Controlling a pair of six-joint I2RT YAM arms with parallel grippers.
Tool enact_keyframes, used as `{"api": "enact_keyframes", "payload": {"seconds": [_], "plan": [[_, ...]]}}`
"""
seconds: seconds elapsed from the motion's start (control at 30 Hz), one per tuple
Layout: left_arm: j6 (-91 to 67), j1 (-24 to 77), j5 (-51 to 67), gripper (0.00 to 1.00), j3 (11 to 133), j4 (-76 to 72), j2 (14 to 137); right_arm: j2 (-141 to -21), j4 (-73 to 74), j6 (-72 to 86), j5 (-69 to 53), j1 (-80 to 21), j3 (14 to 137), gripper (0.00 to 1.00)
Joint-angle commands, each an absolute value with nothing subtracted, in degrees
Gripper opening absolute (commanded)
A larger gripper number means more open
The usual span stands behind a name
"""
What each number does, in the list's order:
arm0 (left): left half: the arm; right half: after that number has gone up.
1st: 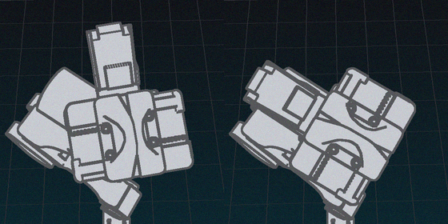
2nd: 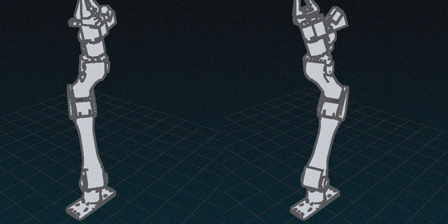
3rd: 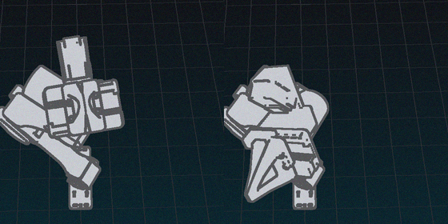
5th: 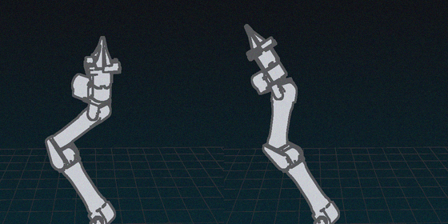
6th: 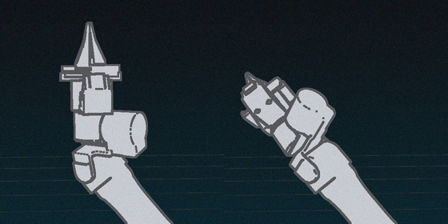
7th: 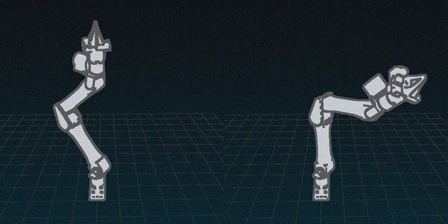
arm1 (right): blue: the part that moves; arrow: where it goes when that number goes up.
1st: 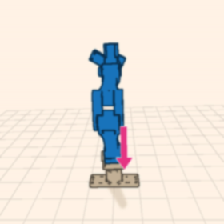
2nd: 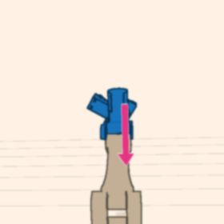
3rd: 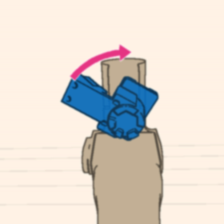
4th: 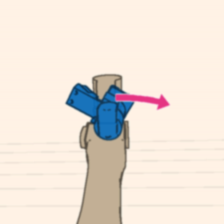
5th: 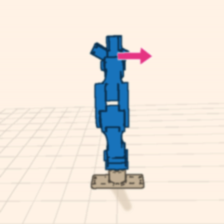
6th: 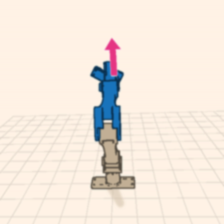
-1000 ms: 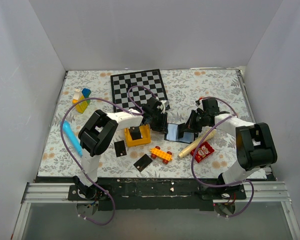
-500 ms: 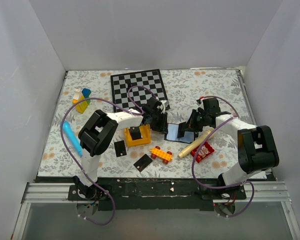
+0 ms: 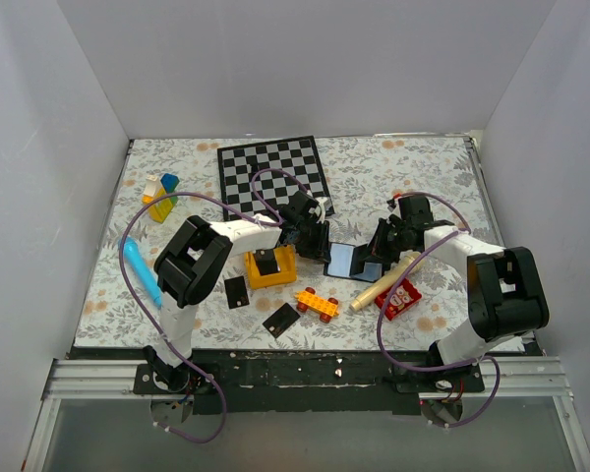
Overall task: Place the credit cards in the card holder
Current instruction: Insert the credit card into the card holder.
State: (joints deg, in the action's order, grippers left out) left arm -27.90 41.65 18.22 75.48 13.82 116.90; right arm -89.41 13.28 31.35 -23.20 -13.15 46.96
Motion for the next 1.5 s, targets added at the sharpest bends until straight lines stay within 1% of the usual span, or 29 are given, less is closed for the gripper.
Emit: {"api": "enact_keyframes", "payload": {"seconds": [0.0,0.6,1.13,1.47], "plan": [[-27.2,42.2,17.8,0.22,74.8,15.4,118.4,-89.9,12.9,30.9,-24.7,-13.4,46.2,0.01],[-27.2,42.1,17.8,0.21,74.9,15.6,118.5,-96.3,6.7,32.1,-31.5,-13.4,46.3,0.01],[-26.8,42.1,17.6,0.2,74.8,15.8,118.7,-97.1,3.1,29.0,-37.2,-12.5,46.8,0.01],[-26.6,42.1,17.6,0.2,75.5,16.3,119.1,-97.6,0.5,30.0,-40.7,-11.6,46.1,0.01]]}}
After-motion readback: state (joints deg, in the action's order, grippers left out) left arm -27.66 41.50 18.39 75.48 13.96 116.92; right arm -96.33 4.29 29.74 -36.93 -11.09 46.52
